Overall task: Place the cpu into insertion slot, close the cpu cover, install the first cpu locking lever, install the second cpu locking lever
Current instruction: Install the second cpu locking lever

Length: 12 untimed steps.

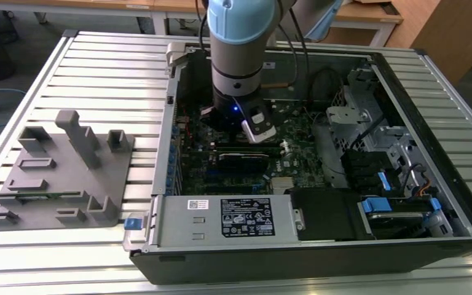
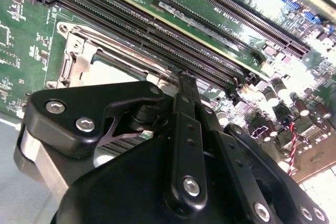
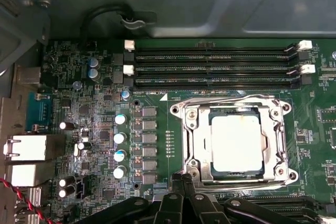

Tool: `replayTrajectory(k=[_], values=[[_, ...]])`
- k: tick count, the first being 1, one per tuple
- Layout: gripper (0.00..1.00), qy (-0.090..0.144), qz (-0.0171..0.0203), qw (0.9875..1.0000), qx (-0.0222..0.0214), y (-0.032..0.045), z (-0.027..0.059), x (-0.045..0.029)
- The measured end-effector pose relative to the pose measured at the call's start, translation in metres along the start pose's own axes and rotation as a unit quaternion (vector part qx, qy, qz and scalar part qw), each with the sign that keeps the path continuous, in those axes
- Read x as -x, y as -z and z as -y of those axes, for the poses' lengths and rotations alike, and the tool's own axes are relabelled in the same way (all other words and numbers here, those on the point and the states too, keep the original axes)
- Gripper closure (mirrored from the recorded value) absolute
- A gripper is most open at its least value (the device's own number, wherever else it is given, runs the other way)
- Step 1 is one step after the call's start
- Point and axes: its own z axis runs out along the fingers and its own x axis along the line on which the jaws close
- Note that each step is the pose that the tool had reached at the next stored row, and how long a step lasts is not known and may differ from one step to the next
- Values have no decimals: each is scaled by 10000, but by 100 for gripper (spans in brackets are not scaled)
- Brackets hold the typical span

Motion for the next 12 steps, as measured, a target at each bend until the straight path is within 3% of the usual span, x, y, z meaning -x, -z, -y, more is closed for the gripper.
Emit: replayTrajectory(k=[12], values=[[90,-2,-1,10000,29,-15,7,-77]])
